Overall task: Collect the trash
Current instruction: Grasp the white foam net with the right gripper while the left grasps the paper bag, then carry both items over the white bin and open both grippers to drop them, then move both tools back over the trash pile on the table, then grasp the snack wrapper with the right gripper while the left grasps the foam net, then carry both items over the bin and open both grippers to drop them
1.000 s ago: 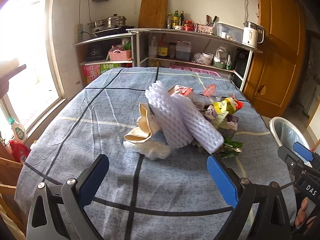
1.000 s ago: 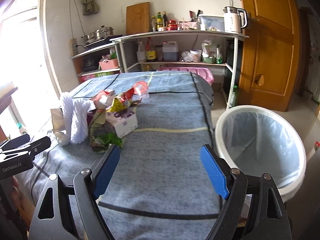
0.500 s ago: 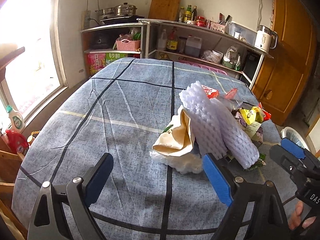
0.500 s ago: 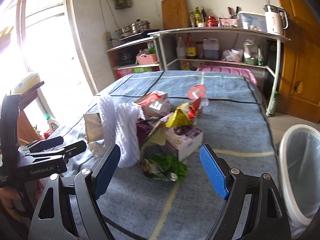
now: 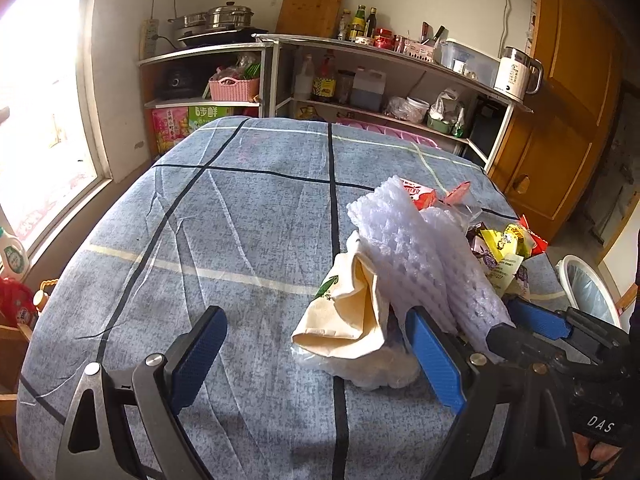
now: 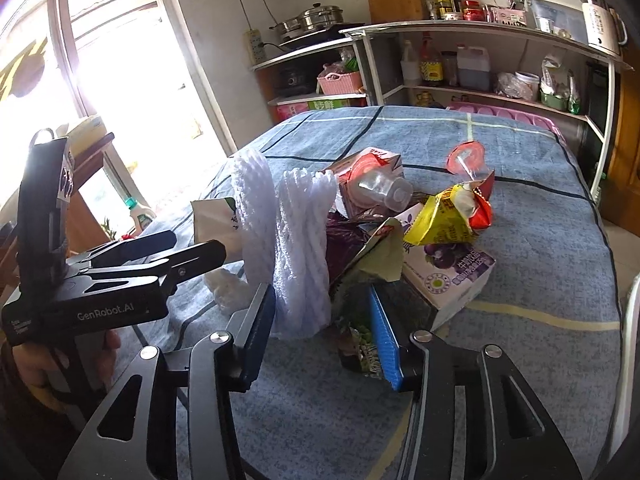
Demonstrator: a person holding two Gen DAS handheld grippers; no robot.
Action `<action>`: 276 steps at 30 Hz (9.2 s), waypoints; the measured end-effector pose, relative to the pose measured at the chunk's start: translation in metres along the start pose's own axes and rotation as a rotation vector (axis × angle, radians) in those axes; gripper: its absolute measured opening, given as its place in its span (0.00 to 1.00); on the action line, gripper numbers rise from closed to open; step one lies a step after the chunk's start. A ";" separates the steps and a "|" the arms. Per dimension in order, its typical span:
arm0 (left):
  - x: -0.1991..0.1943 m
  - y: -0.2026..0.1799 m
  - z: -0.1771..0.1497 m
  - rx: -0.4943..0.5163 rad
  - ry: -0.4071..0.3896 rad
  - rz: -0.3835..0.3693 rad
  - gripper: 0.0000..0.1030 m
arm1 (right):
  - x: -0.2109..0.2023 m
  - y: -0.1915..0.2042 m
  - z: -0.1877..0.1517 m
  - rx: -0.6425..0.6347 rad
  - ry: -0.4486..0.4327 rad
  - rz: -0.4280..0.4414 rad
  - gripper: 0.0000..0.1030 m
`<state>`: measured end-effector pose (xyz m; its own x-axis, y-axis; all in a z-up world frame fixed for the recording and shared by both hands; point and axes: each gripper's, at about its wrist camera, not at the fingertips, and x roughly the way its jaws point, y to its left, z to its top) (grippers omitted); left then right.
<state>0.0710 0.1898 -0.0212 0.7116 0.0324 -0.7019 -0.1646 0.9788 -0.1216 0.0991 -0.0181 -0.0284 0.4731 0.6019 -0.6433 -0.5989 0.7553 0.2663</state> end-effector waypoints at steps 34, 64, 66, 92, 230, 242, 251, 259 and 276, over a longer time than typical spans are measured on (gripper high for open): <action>-0.050 -0.017 0.003 -0.004 -0.097 -0.090 0.23 | -0.053 -0.003 -0.008 0.054 -0.097 0.027 0.19; -0.040 -0.235 0.009 0.261 -0.066 -0.471 0.23 | -0.198 -0.126 -0.053 0.259 -0.214 -0.385 0.19; -0.030 -0.256 0.008 0.274 -0.037 -0.504 0.23 | -0.206 -0.140 -0.061 0.284 -0.208 -0.422 0.19; 0.030 -0.375 -0.021 0.411 0.124 -0.555 0.46 | -0.209 -0.238 -0.102 0.404 -0.042 -0.610 0.24; -0.006 -0.065 0.026 -0.056 -0.018 -0.180 0.23 | -0.014 -0.082 0.044 0.254 -0.053 -0.115 0.32; -0.023 -0.104 0.034 0.026 -0.044 -0.236 0.23 | -0.069 -0.098 0.034 0.313 -0.156 -0.095 0.27; -0.023 -0.167 0.035 0.125 -0.031 -0.349 0.23 | -0.131 -0.125 0.013 0.316 -0.201 -0.195 0.27; -0.017 -0.243 0.029 0.236 0.006 -0.469 0.23 | -0.179 -0.166 -0.017 0.362 -0.219 -0.314 0.27; 0.017 -0.363 0.003 0.379 0.130 -0.588 0.23 | -0.214 -0.240 -0.071 0.473 -0.150 -0.484 0.28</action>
<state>0.1444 -0.1642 0.0128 0.5186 -0.5236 -0.6759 0.4870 0.8307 -0.2698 0.0960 -0.3463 -0.0054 0.7205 0.1727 -0.6716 0.0319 0.9592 0.2808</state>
